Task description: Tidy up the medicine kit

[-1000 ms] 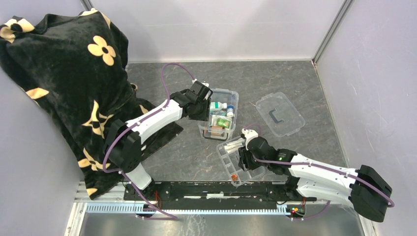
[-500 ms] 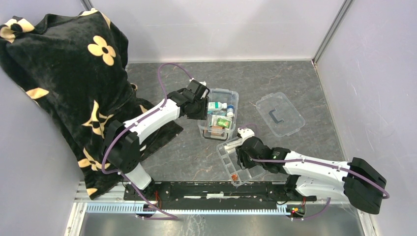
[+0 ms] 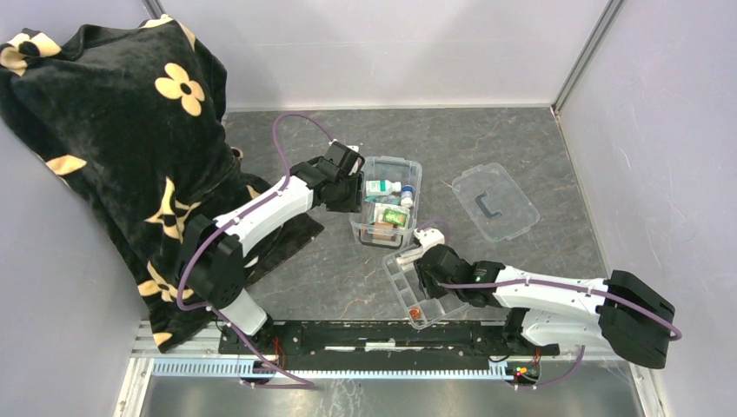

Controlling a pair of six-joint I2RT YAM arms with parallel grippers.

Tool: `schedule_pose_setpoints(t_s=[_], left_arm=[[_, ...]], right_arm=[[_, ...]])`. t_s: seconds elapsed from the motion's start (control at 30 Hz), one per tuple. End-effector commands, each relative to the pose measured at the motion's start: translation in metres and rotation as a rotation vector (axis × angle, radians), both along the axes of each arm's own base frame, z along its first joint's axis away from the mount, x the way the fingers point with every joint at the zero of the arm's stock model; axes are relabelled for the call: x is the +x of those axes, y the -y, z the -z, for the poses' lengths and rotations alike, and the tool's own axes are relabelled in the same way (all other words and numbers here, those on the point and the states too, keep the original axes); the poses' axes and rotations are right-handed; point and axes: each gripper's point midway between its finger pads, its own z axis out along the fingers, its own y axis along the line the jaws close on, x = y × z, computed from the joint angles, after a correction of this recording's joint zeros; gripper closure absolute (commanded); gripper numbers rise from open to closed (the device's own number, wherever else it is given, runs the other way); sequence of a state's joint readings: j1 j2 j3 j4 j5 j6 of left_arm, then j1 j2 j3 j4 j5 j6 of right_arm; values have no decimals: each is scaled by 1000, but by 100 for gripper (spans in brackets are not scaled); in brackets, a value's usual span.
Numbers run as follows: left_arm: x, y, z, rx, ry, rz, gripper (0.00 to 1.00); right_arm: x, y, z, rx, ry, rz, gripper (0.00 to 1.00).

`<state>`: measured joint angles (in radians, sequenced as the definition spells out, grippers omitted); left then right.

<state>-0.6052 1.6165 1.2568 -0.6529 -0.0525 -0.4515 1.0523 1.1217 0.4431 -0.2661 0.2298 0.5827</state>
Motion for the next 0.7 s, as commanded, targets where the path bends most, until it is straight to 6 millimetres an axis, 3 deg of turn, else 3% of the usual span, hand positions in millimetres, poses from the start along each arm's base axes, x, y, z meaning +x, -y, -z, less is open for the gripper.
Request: schedule_pose_setpoints(t_s=[0.0, 0.23, 0.43, 0.67], left_arm=[[1, 3, -12, -35, 40, 30, 49], [0, 8, -12, -60, 34, 36, 50], [-4, 17, -14, -116, 25, 50, 50], [-5, 25, -15, -151, 21, 69, 51]], right_arm=[[17, -7, -18, 3, 79, 37, 62], [15, -3, -12, -19, 75, 39, 78], [24, 10, -35, -25, 144, 89, 89], [33, 40, -63, -118, 212, 164, 100]])
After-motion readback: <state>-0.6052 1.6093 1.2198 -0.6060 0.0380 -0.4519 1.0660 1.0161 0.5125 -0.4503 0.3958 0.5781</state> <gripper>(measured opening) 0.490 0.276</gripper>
